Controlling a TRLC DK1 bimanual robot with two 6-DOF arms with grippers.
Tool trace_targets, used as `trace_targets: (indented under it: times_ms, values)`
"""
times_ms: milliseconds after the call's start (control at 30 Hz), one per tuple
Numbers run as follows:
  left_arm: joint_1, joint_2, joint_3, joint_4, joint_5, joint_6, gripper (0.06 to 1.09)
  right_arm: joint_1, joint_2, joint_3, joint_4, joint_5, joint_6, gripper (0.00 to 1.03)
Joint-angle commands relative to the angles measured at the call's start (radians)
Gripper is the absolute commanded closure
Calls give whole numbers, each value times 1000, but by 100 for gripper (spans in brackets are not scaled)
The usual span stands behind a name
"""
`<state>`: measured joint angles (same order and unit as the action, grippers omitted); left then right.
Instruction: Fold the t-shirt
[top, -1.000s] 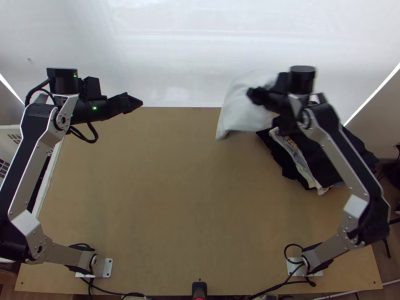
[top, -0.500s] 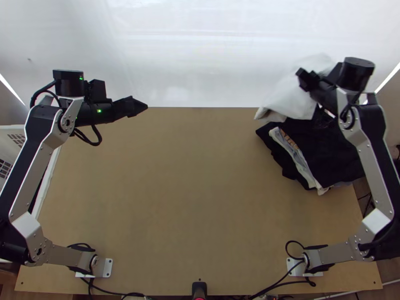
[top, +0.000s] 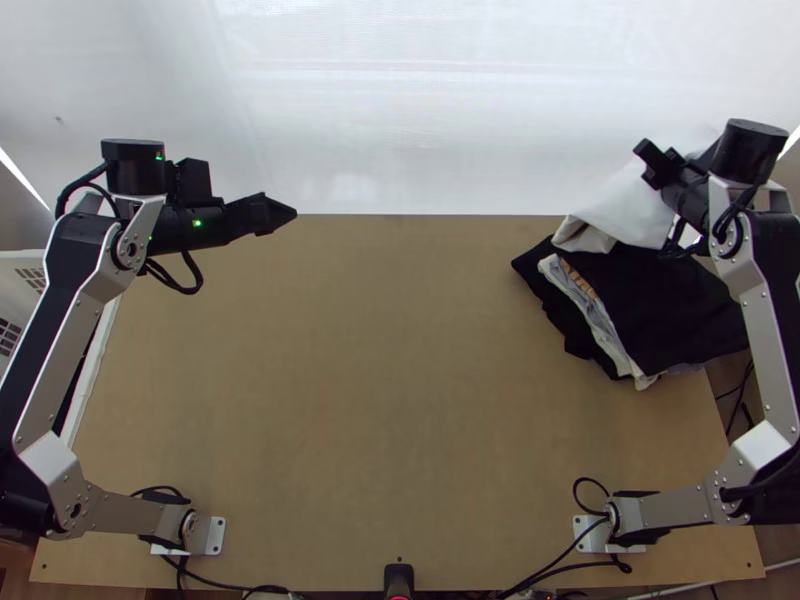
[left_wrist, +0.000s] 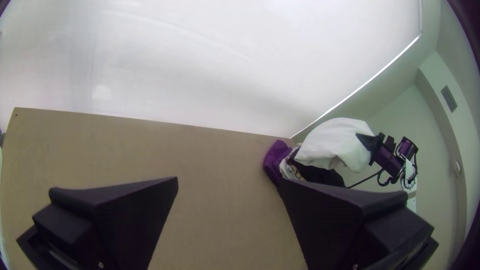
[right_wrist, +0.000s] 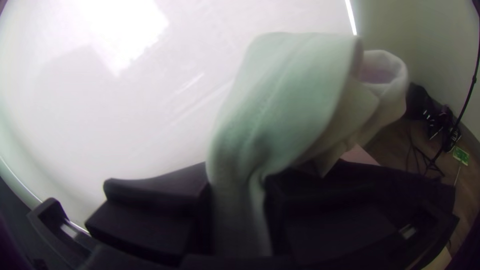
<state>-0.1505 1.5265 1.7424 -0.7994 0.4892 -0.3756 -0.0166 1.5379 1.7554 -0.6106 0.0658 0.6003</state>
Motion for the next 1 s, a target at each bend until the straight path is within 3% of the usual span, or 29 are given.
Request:
trace_targets:
  times_ms: [0, 167, 233, 400, 500, 800, 967]
  values:
    - [0, -16, -3, 0, 0, -6, 10, -37, -18, -40, -9, 12, -53, 100]
    - [3, -23, 0, 0, 0, -6, 10, -48, -38, -100, -8, 12, -94, 99]
    - [5, -26, 2, 0, 0, -6, 10, -56, -59, -140, -8, 12, -116, 90]
    - [12, -34, 2, -3, 0, -6, 10, -114, -142, -295, 9, 14, -151, 90]
    - [25, -39, 0, -4, 0, -6, 10, -149, -193, -389, 12, 15, -178, 82]
    - [37, -39, 2, -1, 29, -3, 10, -273, -341, -591, 23, 45, -316, 80]
    - [49, -39, 5, 0, 55, -3, 10, -345, -391, -695, 23, 45, -384, 30]
